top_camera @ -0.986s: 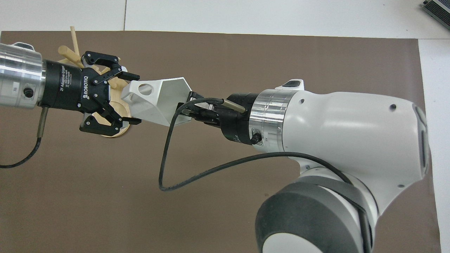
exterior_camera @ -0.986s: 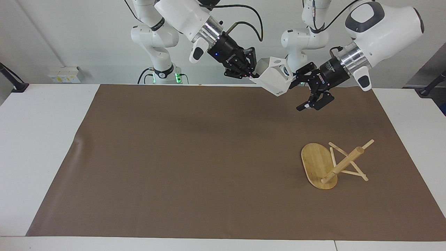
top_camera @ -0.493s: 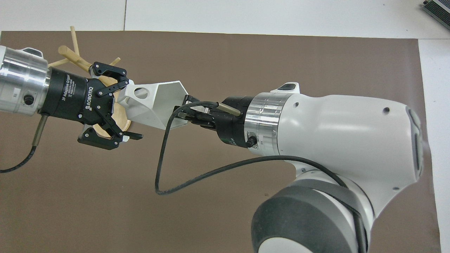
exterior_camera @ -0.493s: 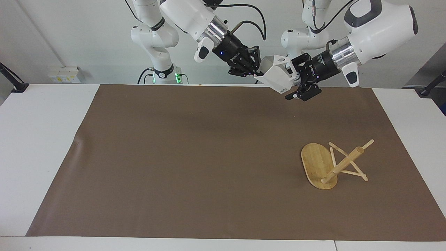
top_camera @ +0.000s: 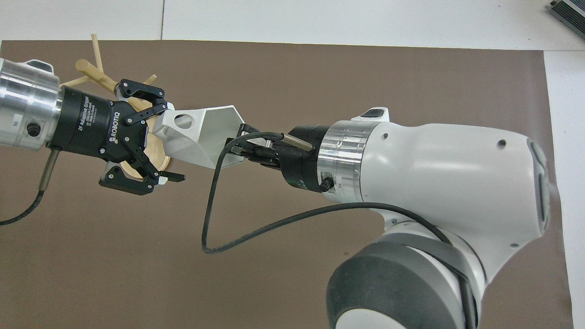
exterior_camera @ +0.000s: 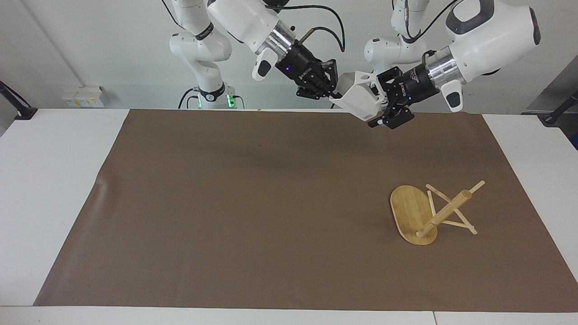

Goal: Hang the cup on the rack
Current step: 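Close the left gripper on the cup held by the right gripper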

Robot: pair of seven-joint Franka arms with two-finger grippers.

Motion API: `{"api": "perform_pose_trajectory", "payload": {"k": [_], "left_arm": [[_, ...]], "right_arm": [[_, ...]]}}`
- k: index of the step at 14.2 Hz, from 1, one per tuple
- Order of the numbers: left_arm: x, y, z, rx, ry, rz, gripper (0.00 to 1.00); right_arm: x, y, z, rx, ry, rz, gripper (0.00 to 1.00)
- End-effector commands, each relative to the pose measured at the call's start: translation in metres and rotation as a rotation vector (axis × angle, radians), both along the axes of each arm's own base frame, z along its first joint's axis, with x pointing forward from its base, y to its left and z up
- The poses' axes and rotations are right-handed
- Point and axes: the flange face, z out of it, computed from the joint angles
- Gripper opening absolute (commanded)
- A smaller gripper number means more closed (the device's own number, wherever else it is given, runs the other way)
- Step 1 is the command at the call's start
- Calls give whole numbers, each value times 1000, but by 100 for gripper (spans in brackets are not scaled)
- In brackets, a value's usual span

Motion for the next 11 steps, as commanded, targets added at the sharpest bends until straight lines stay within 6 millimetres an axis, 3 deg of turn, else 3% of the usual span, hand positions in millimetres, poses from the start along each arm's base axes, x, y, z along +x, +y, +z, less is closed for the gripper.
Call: {"api": "perform_pose_trajectory", "payload": {"k": [1, 11], "left_arm": [[-4, -2, 10, -17, 16, 4, 100], [-12, -7, 24, -39, 8, 26, 100]], "right_arm": [[-5, 1, -1, 22, 19, -31, 0], [-5, 1, -2, 22, 21, -32, 0]]}}
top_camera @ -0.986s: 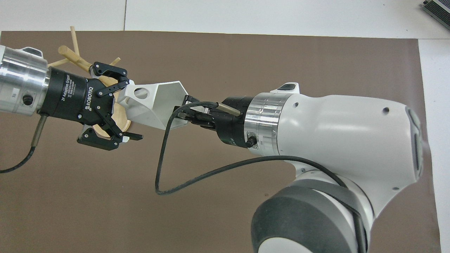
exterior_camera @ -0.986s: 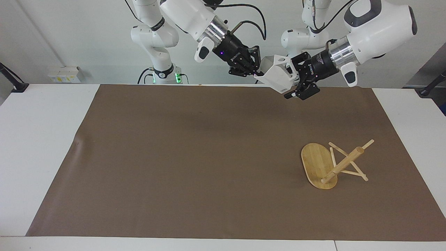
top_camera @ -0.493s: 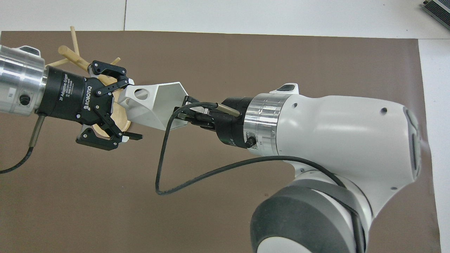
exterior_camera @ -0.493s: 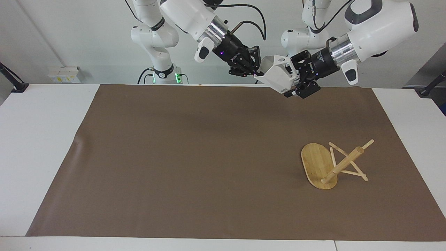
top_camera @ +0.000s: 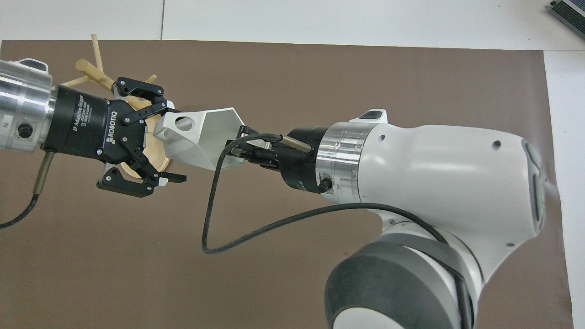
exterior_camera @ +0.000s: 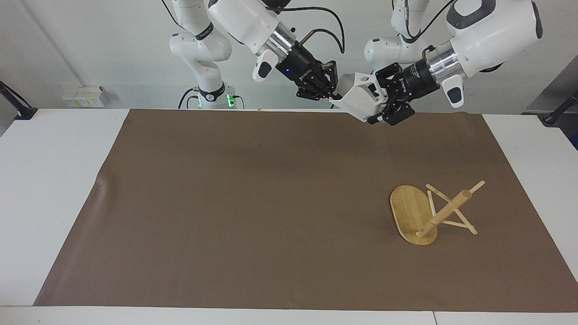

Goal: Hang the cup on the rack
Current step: 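Close the left gripper on the cup held by the right gripper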

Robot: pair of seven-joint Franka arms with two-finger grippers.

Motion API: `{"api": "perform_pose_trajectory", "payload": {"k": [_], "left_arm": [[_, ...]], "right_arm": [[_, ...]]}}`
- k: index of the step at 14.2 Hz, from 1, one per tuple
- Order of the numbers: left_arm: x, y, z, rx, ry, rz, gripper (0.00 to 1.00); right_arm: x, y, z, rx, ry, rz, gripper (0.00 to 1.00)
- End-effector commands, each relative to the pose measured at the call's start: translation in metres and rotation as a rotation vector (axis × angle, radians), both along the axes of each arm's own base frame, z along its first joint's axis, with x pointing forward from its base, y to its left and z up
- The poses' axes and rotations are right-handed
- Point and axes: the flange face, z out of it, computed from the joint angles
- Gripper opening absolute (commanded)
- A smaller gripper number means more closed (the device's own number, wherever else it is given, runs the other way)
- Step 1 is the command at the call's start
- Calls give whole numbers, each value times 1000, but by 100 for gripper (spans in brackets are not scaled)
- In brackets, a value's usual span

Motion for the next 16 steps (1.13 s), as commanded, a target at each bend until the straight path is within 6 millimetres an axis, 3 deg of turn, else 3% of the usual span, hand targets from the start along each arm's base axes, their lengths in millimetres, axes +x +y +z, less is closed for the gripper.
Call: {"api": "perform_pose_trajectory", "payload": {"k": [1, 7, 16], "left_arm": [[-6, -3, 9, -13, 14, 13, 100], [-9, -2, 12, -12, 7, 32, 100], [-20, -7, -3, 1, 12, 60, 100]], "right_arm": [[-4, -1, 2, 25, 14, -34, 0], [-4, -1, 2, 25, 14, -34, 0], [-4, -1, 1, 25, 16, -34, 0]]}}
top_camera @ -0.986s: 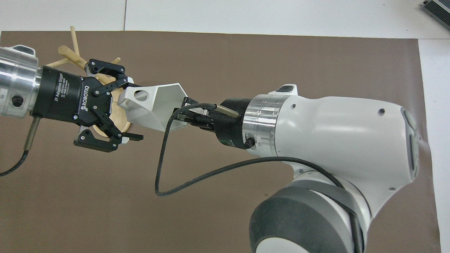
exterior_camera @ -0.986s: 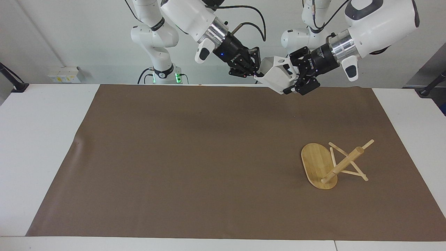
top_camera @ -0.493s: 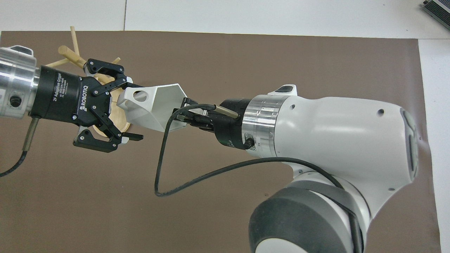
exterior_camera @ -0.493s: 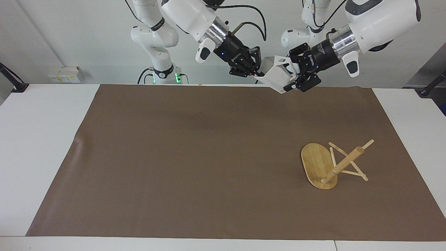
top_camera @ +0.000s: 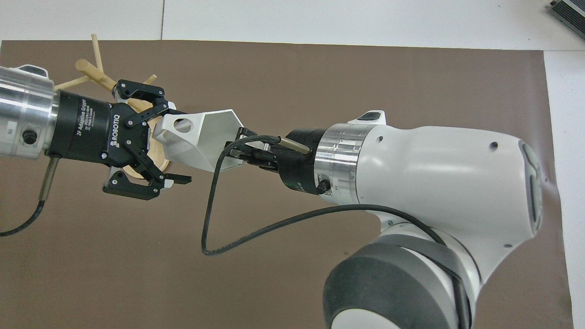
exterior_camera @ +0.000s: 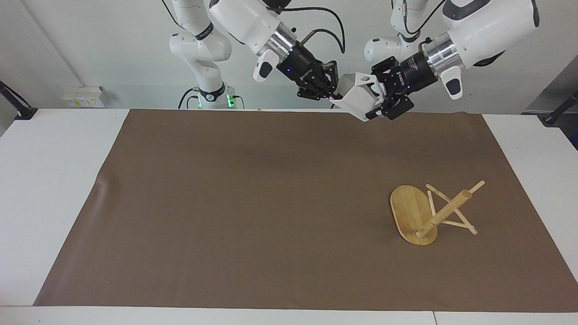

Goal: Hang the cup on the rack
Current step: 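Close the left gripper on the cup held by the right gripper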

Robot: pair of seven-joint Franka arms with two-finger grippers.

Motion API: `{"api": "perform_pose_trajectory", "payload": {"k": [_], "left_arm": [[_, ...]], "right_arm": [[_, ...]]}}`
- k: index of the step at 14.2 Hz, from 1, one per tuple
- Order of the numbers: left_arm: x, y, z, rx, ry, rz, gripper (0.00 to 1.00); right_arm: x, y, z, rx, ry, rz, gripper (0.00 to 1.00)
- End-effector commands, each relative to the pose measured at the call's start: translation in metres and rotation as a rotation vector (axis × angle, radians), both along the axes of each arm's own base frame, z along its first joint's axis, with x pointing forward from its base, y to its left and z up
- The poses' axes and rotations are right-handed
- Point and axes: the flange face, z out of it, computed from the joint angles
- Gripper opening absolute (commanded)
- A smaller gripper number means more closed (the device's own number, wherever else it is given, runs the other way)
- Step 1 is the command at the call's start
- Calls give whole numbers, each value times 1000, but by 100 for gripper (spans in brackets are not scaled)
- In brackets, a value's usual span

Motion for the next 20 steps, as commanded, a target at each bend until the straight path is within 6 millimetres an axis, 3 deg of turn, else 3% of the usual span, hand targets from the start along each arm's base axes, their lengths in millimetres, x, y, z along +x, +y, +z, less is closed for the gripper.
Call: {"api": "perform_pose_trajectory", "payload": {"k": [1, 3, 4, 8, 9, 13, 14, 15, 18, 20], "left_arm": [[-13, -2, -1, -4, 9, 20, 100], [-13, -2, -2, -3, 10, 20, 100], [-13, -2, -1, -3, 9, 20, 94], [-13, -1, 0, -2, 8, 18, 15], [-13, 0, -1, -2, 9, 19, 7], [-10, 7, 0, -4, 7, 35, 0], [-10, 7, 0, -4, 8, 34, 0], [-10, 7, 0, -6, 9, 33, 0], [-10, 8, 0, -4, 21, 43, 0], [-10, 8, 2, -2, 23, 48, 0]], "right_arm": [[-3, -1, 3, 27, 13, -35, 0], [-3, -2, 4, 27, 11, -37, 0], [-4, -1, 4, 27, 11, -35, 0], [-3, -2, 3, 26, 14, -36, 0], [-3, -2, 3, 26, 14, -36, 0], [-3, -2, 3, 26, 14, -36, 0], [-3, -2, 3, 26, 14, -36, 6], [-3, -2, 3, 26, 15, -35, 27], [-2, -2, 3, 26, 15, -36, 63], [-2, -3, 3, 25, 13, -37, 100]]}}
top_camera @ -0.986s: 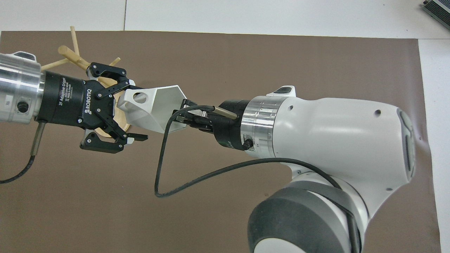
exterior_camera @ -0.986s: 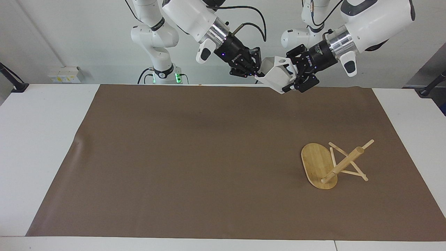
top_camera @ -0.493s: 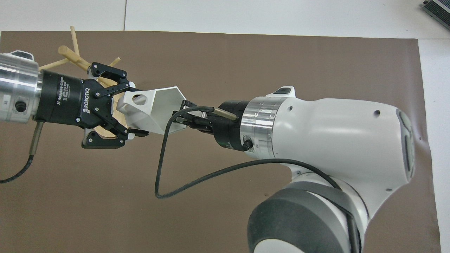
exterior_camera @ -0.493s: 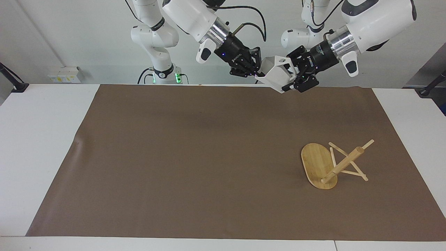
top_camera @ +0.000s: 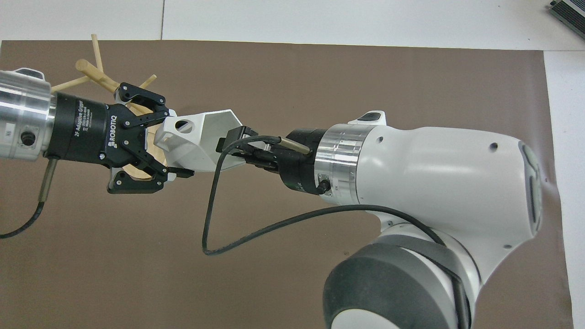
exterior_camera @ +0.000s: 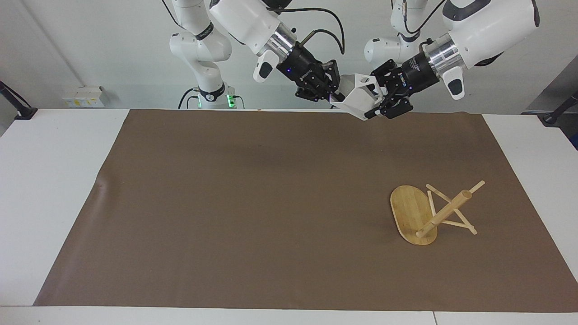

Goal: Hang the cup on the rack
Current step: 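Close the left gripper on the cup held by the right gripper, then open the right gripper and withdraw it while the left gripper holds the cup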

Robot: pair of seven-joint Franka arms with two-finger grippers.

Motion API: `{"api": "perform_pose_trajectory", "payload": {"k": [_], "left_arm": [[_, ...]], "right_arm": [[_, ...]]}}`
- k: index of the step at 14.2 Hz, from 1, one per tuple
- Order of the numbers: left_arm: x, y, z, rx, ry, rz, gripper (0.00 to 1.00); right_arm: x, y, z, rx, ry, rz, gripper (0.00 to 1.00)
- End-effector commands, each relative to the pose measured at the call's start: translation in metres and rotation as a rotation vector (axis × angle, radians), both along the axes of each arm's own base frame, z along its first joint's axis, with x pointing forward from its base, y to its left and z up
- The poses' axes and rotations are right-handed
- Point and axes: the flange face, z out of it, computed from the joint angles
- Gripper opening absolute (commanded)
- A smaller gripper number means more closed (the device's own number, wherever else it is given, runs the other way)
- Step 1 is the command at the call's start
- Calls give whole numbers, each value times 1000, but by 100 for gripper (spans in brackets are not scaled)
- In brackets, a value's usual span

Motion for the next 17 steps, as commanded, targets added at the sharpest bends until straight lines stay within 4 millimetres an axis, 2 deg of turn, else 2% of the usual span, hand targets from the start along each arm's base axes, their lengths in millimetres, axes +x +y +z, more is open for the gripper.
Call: {"api": "perform_pose_trajectory", "payload": {"k": [1, 5, 10, 13, 14, 17], "left_arm": [[-10, 3, 5, -6, 16, 15, 0], [-8, 6, 4, -4, 28, 39, 0], [-1, 14, -7, 31, 94, 181, 0], [2, 15, -18, 147, 115, 301, 0], [1, 17, -22, 155, 139, 354, 0], [5, 25, -37, 206, 196, 503, 0]], "right_arm": [[-2, -2, 3, 25, 13, -34, 100], [-1, -3, 2, 22, 6, -29, 100], [4, -9, 1, -4, -14, -28, 100], [9, -17, -2, -70, -59, -21, 100], [12, -21, -3, -100, -85, -5, 100], [29, -51, -7, -188, -175, 46, 100]]}}
